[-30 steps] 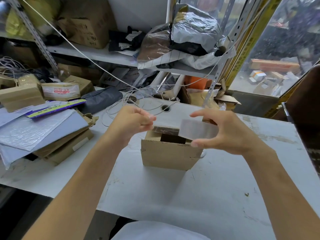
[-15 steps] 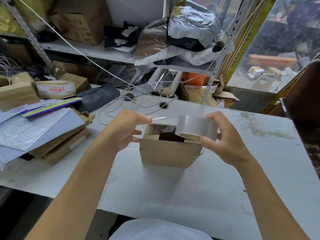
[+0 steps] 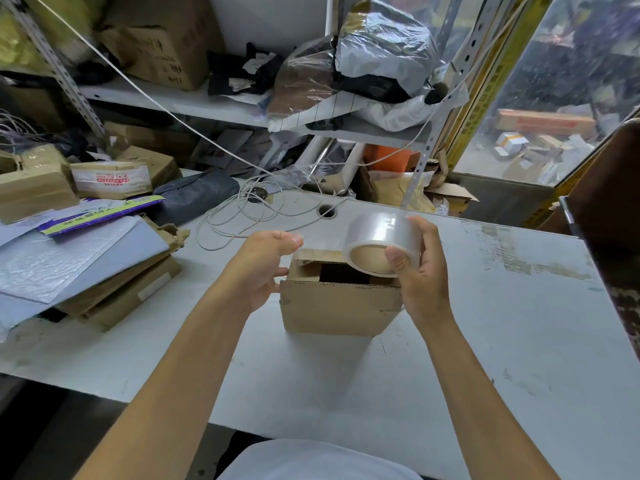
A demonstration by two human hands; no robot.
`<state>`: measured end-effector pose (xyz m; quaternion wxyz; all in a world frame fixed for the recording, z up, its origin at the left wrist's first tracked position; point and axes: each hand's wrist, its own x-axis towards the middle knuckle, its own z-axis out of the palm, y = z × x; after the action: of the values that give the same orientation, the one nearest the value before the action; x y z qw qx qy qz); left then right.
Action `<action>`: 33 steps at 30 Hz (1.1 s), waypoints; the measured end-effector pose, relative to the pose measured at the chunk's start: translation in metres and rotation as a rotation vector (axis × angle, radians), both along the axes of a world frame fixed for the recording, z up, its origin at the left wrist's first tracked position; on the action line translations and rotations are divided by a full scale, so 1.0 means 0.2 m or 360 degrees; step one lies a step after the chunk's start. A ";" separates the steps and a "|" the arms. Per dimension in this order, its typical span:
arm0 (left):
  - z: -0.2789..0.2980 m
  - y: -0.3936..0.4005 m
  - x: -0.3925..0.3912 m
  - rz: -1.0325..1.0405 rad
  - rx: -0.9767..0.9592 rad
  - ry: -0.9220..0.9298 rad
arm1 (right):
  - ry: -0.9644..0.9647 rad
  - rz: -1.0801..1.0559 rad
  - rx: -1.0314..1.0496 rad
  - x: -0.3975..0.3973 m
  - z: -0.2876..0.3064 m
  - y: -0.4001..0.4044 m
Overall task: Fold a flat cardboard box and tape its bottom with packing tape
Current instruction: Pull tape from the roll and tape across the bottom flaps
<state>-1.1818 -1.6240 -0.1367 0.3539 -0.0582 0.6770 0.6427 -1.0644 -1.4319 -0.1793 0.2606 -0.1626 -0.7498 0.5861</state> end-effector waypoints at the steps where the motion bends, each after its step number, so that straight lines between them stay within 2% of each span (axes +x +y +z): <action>1: 0.00 0.00 0.00 0.0010 0.0016 -0.0021 | 0.0005 0.0010 -0.0011 0.00 -0.01 0.00; 7: -0.01 -0.04 -0.02 -0.0012 -0.0004 -0.0039 | 0.0000 -0.0002 -0.0073 -0.02 -0.06 -0.01; 16: -0.09 -0.01 -0.01 -0.0007 -0.0161 0.0065 | -0.0154 -0.0062 0.0028 -0.05 -0.12 0.00; 21: -0.06 0.00 -0.03 -0.0009 -0.0196 0.0052 | -0.0055 0.0055 -0.0126 -0.07 -0.09 0.01; 24: -0.04 0.01 -0.04 -0.0055 -0.0187 0.0079 | -0.0114 0.0077 -0.0157 -0.07 -0.10 0.04; 29: -0.04 0.01 -0.03 -0.0040 -0.0206 0.0090 | -0.0296 -0.0184 -0.0107 -0.11 -0.19 0.04; 33: -0.04 0.01 -0.02 -0.0047 -0.0224 0.0108 | -0.0232 -0.0307 -0.0070 -0.13 -0.20 0.01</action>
<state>-1.1860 -1.6218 -0.1438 0.3352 -0.0509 0.7329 0.5898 -1.0901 -1.4300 -0.2200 0.2569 -0.2819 -0.7346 0.5611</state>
